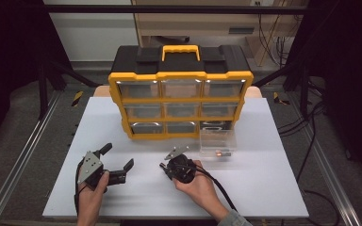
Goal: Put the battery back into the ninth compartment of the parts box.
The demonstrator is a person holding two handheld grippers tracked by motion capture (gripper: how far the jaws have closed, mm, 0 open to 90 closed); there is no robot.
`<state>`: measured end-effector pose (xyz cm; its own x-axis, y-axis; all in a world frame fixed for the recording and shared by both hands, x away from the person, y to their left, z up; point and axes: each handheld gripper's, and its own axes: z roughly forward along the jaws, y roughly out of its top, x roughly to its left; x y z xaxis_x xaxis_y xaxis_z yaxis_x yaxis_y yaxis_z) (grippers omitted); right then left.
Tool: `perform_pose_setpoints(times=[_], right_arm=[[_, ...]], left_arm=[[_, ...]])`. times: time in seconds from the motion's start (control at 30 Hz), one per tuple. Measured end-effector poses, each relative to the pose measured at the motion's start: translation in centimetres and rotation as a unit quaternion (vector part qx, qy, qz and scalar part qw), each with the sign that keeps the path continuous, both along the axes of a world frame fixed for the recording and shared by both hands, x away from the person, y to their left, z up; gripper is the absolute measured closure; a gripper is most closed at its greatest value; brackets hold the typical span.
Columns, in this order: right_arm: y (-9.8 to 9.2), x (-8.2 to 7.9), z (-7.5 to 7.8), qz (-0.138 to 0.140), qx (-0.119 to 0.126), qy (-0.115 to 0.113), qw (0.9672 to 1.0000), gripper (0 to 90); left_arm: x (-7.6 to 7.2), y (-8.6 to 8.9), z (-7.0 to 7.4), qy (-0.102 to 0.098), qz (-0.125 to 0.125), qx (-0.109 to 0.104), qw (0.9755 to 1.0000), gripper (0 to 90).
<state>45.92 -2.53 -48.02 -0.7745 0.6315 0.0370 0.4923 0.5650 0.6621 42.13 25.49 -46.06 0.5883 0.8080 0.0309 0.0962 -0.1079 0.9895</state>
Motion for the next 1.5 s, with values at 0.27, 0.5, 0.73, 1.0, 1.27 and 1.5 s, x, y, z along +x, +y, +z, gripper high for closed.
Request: perform_pose_setpoints(times=[0.27,0.5,0.73,1.0,1.27,1.5], right_arm=[[-1.9,-0.4,1.9,-0.015,0.012,-0.031,0.9993,76.7],[-4.1,-0.4,4.2,-0.034,0.042,-0.053,0.9971,76.7],[-5.9,-0.3,6.5,-0.053,0.065,-0.080,0.9933,76.7],[-8.0,-0.1,7.9,-0.073,0.083,-0.097,0.9891,76.7],[-9.9,0.2,9.3,-0.097,0.103,-0.113,0.9834,76.7],[-11.3,0.4,10.0,-0.113,0.113,-0.123,0.9794,76.7]], left_arm=[[0.0,0.1,-0.1,0.003,0.006,-0.003,1.0000,0.7],[0.1,0.3,-0.1,0.003,0.009,-0.007,0.9999,0.7],[0.0,0.4,0.0,0.001,0.008,-0.008,0.9999,0.8],[0.0,0.3,0.0,0.001,0.008,-0.009,0.9999,0.7],[0.0,0.5,0.0,0.001,0.010,-0.010,0.9999,0.8],[0.0,0.3,0.0,0.000,0.008,-0.008,0.9999,0.8]])
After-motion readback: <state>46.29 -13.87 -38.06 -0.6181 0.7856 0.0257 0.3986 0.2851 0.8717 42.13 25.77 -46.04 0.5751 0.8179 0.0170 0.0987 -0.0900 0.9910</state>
